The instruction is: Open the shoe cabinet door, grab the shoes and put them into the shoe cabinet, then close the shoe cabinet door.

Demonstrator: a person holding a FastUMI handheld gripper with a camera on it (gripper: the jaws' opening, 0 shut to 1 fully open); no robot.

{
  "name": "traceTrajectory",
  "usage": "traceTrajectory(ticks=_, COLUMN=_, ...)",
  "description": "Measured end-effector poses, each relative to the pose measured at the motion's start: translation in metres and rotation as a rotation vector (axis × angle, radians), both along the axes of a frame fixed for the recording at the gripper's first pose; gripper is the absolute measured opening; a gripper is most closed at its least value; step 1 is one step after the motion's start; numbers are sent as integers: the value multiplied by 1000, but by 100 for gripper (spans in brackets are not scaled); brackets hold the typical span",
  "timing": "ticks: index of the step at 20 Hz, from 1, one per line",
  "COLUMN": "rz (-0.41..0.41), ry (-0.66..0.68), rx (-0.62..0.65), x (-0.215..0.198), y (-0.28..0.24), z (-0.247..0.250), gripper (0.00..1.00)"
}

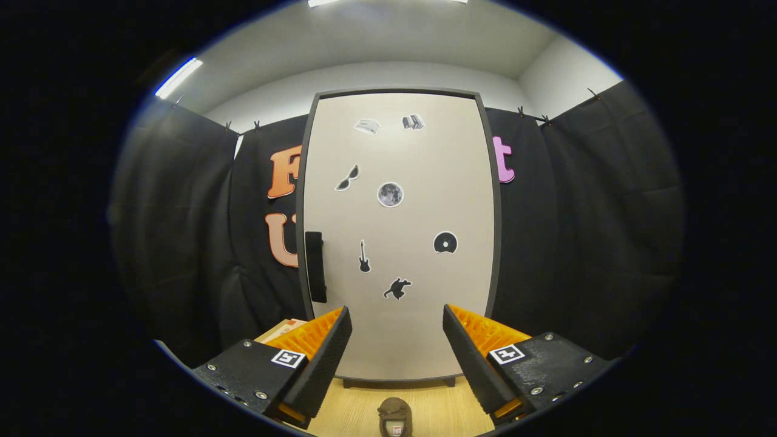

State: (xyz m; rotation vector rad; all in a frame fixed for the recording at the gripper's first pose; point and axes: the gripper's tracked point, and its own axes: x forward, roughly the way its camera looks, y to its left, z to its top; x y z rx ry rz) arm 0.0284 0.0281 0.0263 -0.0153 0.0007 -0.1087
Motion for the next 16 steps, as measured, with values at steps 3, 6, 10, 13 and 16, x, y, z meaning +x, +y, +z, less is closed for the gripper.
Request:
traceTrajectory(ticks=3, rz=-7, ry=8, rx=-8, x=6, y=10, z=-3, gripper=95)
traceTrajectory(ticks=6, rz=-1, ry=23, rx=-4, x=14, y=25, z=-8, gripper=95)
traceTrajectory(ticks=10, rz=-30, ry=3, rx=-26, x=16, y=32, z=-2, gripper=95)
traceTrajectory(ticks=13, rz=-36, ry=15, rx=-21, x=19, y=36, z=-7, gripper=95)
traceTrajectory(ticks=16, rz=-38, ry=17, rx=-7, x=27, y=41, z=-7, gripper=95)
